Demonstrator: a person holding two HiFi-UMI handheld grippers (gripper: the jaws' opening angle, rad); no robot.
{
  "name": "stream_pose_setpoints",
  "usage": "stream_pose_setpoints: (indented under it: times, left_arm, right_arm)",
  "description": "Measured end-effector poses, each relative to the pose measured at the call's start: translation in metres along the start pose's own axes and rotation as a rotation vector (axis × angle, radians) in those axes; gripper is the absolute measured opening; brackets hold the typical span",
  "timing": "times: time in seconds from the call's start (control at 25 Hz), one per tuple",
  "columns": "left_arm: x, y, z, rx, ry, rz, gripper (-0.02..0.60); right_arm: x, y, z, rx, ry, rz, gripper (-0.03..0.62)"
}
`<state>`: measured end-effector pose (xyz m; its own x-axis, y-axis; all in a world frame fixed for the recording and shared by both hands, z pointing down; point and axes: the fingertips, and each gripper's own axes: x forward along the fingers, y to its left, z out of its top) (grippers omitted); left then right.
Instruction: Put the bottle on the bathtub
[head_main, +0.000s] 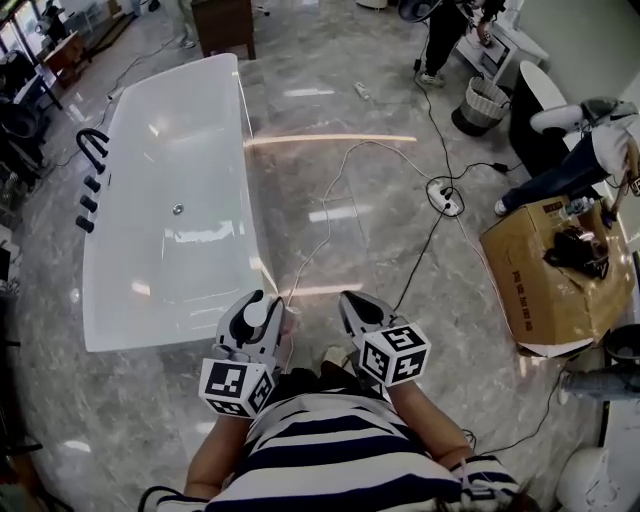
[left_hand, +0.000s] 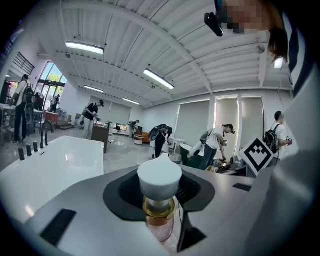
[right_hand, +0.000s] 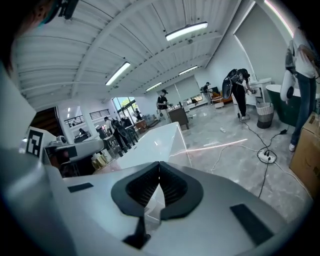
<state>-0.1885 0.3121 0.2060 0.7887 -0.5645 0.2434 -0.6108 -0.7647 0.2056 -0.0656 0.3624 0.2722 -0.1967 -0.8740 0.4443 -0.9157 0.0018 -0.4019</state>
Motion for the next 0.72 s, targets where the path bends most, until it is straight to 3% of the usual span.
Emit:
stream_pose_setpoints:
  times: [0.32,0.72]
  left_arm:
    - [0.058,0.001,0.014,0.008,0.004,0.068,0.149]
    - [0.118,0.019,0.023,0.011,0.018,0.081,0.149]
  right_arm:
    - [0.027,-0.048,0.018,0.001,0.036,0.051,0.026]
    - [0.067,-0.089,0.042,0.011,0.051,0.038,0.026]
